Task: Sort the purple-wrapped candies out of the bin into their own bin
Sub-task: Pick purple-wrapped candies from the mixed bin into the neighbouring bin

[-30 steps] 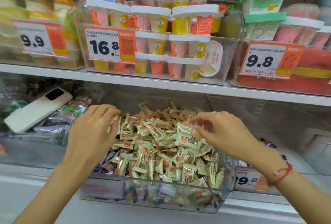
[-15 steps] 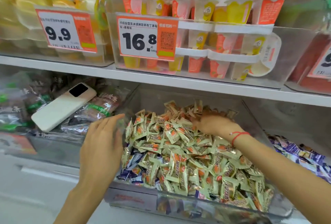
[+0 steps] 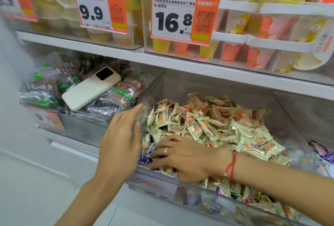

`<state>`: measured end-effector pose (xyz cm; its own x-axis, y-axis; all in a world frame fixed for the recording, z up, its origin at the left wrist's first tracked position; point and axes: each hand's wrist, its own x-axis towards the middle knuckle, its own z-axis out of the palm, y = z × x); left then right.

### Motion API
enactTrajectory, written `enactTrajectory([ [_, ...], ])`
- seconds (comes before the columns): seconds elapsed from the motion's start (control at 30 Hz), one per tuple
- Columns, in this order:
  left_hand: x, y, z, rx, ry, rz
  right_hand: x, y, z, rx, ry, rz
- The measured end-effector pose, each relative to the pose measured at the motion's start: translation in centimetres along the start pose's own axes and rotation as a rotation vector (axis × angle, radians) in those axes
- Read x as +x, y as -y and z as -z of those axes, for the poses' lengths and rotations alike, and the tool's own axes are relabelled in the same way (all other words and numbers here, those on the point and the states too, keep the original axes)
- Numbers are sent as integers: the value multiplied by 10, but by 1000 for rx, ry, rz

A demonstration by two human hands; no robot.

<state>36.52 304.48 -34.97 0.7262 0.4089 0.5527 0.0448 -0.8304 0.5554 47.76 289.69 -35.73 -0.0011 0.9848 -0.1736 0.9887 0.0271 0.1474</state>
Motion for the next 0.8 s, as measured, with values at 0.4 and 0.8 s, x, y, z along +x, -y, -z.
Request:
enactTrajectory([
  [0.4,1,-4,2,17,9,-9,-38,-34,28,7,-331,-340],
  [0.8,10,-26,-2,193,-21,-346,-76,-27,42,441,-421,-609],
])
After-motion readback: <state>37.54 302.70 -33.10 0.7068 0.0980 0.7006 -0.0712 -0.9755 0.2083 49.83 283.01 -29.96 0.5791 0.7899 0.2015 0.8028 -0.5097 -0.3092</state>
